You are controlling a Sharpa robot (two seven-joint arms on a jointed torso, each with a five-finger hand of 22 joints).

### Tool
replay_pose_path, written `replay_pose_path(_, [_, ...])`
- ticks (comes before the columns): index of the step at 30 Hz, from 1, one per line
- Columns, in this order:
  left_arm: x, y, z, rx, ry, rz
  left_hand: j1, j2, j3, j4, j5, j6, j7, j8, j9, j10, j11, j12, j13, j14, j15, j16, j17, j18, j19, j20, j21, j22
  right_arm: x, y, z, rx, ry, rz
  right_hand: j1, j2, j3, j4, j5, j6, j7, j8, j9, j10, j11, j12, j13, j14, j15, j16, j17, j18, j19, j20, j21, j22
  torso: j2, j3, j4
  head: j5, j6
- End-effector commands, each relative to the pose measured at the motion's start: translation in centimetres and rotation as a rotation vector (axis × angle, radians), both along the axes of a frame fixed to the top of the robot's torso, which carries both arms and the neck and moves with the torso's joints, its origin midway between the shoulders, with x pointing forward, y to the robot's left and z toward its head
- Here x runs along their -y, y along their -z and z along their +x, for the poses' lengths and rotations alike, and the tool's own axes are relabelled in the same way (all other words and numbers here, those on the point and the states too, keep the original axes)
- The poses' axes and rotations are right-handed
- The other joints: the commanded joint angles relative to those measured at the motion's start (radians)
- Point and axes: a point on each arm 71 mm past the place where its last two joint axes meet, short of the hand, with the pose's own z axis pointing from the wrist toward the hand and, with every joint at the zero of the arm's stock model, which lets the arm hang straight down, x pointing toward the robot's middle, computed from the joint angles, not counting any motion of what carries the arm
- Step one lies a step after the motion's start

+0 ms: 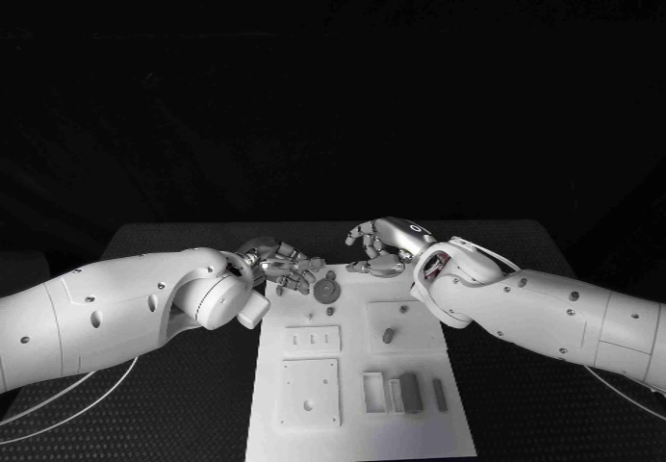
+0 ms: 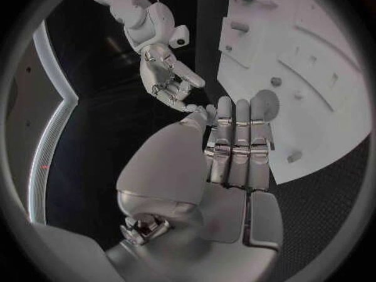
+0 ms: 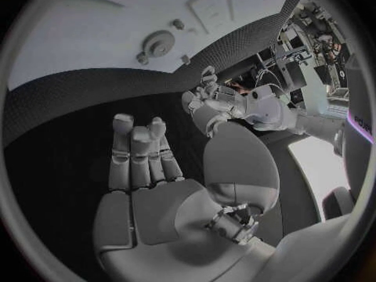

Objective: Assemble the parts on the task board

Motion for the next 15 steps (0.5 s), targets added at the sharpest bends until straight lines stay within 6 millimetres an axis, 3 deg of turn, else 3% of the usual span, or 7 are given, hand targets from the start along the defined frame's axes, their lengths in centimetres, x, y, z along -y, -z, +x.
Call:
replay_pose_path(1, [-0.5,0.2,0.0,0.035,0.041,0.173,-0.031,0.016,0.014,-0.023,0.001,0.056,-0.047,0.031,0.053,0.011,-0.001,0.007,0.014,0.001,0.0,0.004,0.012,0.013,-0.008,-0.003,-0.003,0.01,1.4,-0.3,0.4,-0.001,0.03,0.063,0.01,-0.004,-0.003,0.005,0.001,-0.016,0.013,-0.003,-0.002,-0.006,0.003,0.001,-0.002,-0.008,0.0,0.0,-0.001,0.024,-0.002,0.004,-0.005,0.002,-0.001,-0.0006,-0.0006,0.003,-0.002])
replay_pose_path(2, [-0.6,0.2,0.1,0.034,0.045,0.198,-0.042,0.013,0.025,-0.027,0.001,0.056,-0.048,0.032,0.056,0.012,-0.001,0.008,0.018,0.002,-0.001,0.004,0.015,0.012,-0.009,-0.003,-0.004,0.013,1.8,-0.4,0.6,-0.004,0.04,0.072,0.011,-0.004,-0.003,0.005,0.001,-0.016,0.013,-0.003,-0.002,-0.007,0.003,0.002,-0.002,-0.008,0.0,0.0,-0.002,0.024,-0.002,0.004,-0.005,0.002,-0.001,-0.0007,-0.0009,0.003,-0.002])
replay_pose_path(6, [-1.0,0.6,0.0,0.023,0.076,0.325,-0.21,0.009,0.145,-0.151,-0.002,0.054,-0.049,0.037,0.087,0.009,-0.005,0.021,0.055,0.004,-0.005,0.005,0.052,0.011,-0.014,-0.01,0.003,0.055,3.4,-1.3,1.9,-0.054,0.096,0.12,0.013,-0.001,-0.004,0.006,0.001,-0.015,0.013,-0.003,-0.002,-0.007,0.003,0.002,-0.003,-0.009,0.0,0.0,-0.002,0.024,-0.002,0.005,-0.005,0.002,-0.001,0.0006,-0.0021,0.004,-0.005])
replay_pose_path(7, [-1.0,0.7,0.0,0.025,0.081,0.348,-0.301,0.011,0.196,-0.246,-0.004,0.049,-0.047,0.037,0.1,0.0,-0.005,0.029,0.067,0.0,-0.003,0.004,0.069,0.011,-0.023,-0.013,0.005,0.076,3.7,-1.5,2.2,-0.066,0.108,0.133,0.013,-0.001,-0.005,0.006,0.001,-0.015,0.013,-0.003,-0.003,-0.007,0.003,0.002,-0.003,-0.009,0.0,0.0,-0.002,0.024,-0.003,0.006,-0.005,0.002,0.0,0.0004,-0.0016,0.004,-0.005])
replay_pose_path(8, [-1.1,0.7,0.1,0.026,0.082,0.371,-0.468,0.035,0.306,-0.374,0.01,0.051,-0.054,0.034,0.111,-0.006,-0.009,0.037,0.075,0.009,-0.01,-0.004,0.076,0.012,-0.021,-0.016,0.01,0.101,4.1,-1.8,2.5,-0.077,0.123,0.149,0.011,0.0,-0.008,0.008,0.001,-0.014,0.013,-0.003,-0.003,-0.008,0.003,0.002,-0.003,-0.01,0.0,0.0,-0.002,0.024,-0.004,0.007,-0.006,0.003,0.0,0.0003,-0.0014,0.003,-0.005])
replay_pose_path(10, [-1.1,0.7,0.1,0.028,0.083,0.404,-0.641,0.064,0.409,-0.472,-0.002,0.064,-0.052,0.035,0.125,0.008,-0.013,0.056,0.087,0.031,-0.015,0.0,0.089,0.002,-0.013,-0.016,0.022,0.135,4.8,-2.4,3.1,-0.085,0.143,0.168,0.011,0.003,-0.011,0.01,0.001,-0.014,0.014,-0.003,-0.004,-0.009,0.003,0.003,-0.004,-0.011,0.0,0.0,-0.003,0.024,-0.005,0.008,-0.006,0.003,0.0,0.0001,-0.0011,0.002,-0.007])
replay_pose_path(15, [-0.8,1.0,-0.4,0.013,0.108,0.466,-0.723,0.069,0.485,-0.509,-0.001,0.081,-0.058,0.043,0.148,0.026,-0.022,0.085,0.105,0.032,-0.024,0.061,0.105,0.001,-0.008,-0.027,0.058,0.209,6.1,-3.6,4.1,-0.08,0.182,0.203,0.013,0.009,-0.014,0.009,0.001,-0.014,0.014,-0.003,-0.006,-0.01,0.004,0.003,-0.005,-0.013,0.001,0.0,-0.003,0.024,-0.007,0.009,-0.007,0.004,0.0,-0.0002,-0.0001,-0.001,-0.012])
